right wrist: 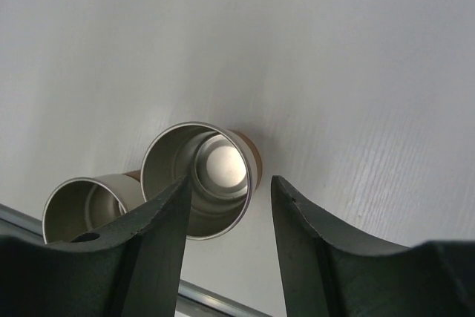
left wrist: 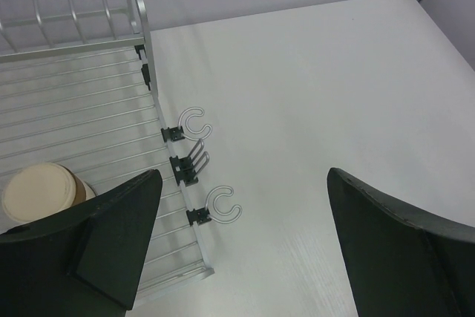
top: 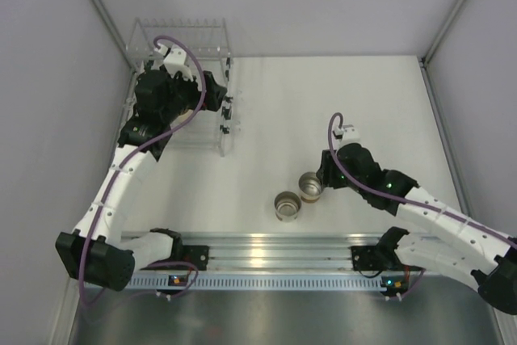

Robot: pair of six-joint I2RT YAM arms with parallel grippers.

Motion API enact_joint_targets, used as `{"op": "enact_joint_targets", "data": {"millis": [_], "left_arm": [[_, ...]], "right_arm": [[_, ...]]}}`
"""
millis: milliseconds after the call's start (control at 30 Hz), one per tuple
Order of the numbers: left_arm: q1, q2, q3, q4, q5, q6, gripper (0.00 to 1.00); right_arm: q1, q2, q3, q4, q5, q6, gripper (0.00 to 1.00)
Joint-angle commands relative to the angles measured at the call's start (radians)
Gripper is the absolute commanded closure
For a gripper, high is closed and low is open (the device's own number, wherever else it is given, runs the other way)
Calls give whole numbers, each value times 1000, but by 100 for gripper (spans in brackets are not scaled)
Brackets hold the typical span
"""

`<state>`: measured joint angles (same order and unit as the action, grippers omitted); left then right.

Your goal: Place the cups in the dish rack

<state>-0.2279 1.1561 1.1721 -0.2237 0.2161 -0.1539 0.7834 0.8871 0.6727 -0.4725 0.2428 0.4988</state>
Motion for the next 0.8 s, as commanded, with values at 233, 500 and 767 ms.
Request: {"op": "enact_joint_targets", "data": {"millis": [233, 500, 767], "left_arm": [[12, -1, 1, 69, 20, -9, 2], [12, 5, 1, 69, 32, -15, 2], [13, 4, 0, 67, 23, -7, 2]], "right_arm": [[50, 27, -47, -12, 69, 66, 53], [50, 91, -59, 38, 67, 63, 53], [50, 182, -45, 101, 52, 60, 82]]}}
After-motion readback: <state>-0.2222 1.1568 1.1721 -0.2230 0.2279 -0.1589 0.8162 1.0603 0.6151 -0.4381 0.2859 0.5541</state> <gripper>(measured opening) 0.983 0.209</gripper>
